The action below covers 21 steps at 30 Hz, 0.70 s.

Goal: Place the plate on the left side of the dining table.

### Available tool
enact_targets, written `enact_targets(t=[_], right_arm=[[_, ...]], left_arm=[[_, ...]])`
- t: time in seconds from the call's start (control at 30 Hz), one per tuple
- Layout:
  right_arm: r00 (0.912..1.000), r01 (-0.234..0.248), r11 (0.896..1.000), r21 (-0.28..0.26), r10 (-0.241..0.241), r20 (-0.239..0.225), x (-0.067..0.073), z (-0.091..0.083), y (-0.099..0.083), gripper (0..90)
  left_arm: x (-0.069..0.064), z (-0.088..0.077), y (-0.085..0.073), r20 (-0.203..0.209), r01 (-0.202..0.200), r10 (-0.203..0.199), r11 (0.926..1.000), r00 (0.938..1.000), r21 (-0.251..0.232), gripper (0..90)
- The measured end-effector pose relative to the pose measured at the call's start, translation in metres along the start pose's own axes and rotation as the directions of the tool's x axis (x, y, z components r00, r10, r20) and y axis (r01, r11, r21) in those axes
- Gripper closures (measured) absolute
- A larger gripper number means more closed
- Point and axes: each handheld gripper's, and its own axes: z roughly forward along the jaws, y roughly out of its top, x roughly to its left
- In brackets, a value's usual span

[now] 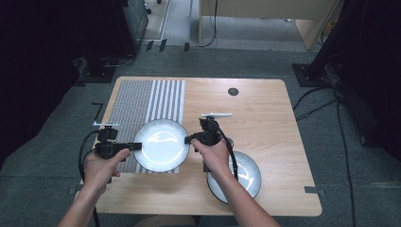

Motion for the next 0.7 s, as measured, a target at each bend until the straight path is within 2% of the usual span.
enact_targets(t=[0.13,0.23,0.37,0.57,0.7], right_arm=[[0.9999,0.007,1.000,-0.004,-0.007,0.008,0.008,0.009,0.007,87.2],[0.9999,0.007,1.000,0.001,-0.007,0.010,0.015,0.017,0.014,87.2],[0.9996,0.015,1.000,0.003,-0.015,0.024,0.021,0.027,0.022,87.2],[0.9997,0.014,1.000,0.004,-0.014,0.022,0.024,0.039,0.031,87.0],[0.9995,0.013,1.000,0.001,-0.013,0.028,0.028,0.050,0.040,87.0]], left_arm=[[0.010,-0.003,0.006,-0.012,0.010,-0.010,0.9999,0.9999,-0.007,77.6],[0.021,-0.004,0.011,-0.013,0.033,-0.033,0.9993,0.9994,-0.015,77.8],[0.027,-0.003,0.015,-0.026,0.039,-0.040,0.9991,0.9989,-0.017,77.7],[0.040,-0.001,0.024,-0.042,0.050,-0.051,0.9985,0.9978,-0.022,77.7],[0.049,0.002,0.033,-0.072,0.060,-0.061,0.9981,0.9955,-0.017,77.4]])
